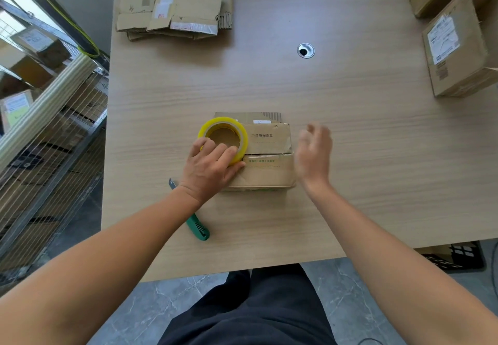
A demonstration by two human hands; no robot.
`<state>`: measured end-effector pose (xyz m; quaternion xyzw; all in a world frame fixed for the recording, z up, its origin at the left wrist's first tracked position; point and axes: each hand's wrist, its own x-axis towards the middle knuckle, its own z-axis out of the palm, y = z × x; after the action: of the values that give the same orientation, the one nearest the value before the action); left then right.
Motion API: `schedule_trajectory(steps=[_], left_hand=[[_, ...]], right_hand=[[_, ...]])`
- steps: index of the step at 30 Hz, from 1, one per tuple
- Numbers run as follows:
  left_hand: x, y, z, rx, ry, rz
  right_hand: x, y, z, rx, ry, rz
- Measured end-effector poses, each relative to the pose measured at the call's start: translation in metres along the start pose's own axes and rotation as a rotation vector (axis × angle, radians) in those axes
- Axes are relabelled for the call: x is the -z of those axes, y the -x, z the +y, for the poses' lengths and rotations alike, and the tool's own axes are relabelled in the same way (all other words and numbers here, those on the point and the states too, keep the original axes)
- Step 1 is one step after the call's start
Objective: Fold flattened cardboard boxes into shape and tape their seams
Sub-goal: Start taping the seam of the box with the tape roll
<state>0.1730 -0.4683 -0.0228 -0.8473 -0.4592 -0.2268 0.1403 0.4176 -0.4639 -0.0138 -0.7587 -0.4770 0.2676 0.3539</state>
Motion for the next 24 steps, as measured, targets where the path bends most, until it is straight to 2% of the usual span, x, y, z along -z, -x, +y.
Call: schedule_trajectory(steps=[1,3,5,8,10,14,18,20,24], left_hand=[[0.002,-0.001,0.003,0.002,0.004,-0.021],[0.008,-0.006,0.007,-0.006,0.01,-0.071],[0.015,-0.014,0.003,-0.069,0.049,-0.105],[0.035,-0.038,-0.025,-0.273,0.116,-0.147],[0.051,-0.057,-0.054,-0.334,0.123,-0.207],[0.075,-0.061,-0.12,-0.068,0.045,-0.468],[0.069,-0.03,-0.127,0.186,0.187,-0.759],[0.063,-0.02,-0.12,0.253,0.251,-0.773],[0.052,-0.007,-0.117,0.314,0.209,-0.771]], right_hand=[[-0.008,0.004,-0.01,0.172,0.132,-0.127],[-0.028,0.013,-0.02,0.328,0.455,-0.376],[-0.034,0.014,-0.017,0.294,0.612,-0.408],[-0.028,0.012,-0.012,0.284,0.559,-0.408],[-0.026,0.012,-0.011,0.286,0.53,-0.406],[-0.025,0.011,-0.012,0.259,0.454,-0.395],[-0.027,0.014,-0.012,0.285,0.412,-0.366],[-0.026,0.013,-0.01,0.286,0.369,-0.351],[-0.025,0.011,-0.007,0.29,0.336,-0.316]])
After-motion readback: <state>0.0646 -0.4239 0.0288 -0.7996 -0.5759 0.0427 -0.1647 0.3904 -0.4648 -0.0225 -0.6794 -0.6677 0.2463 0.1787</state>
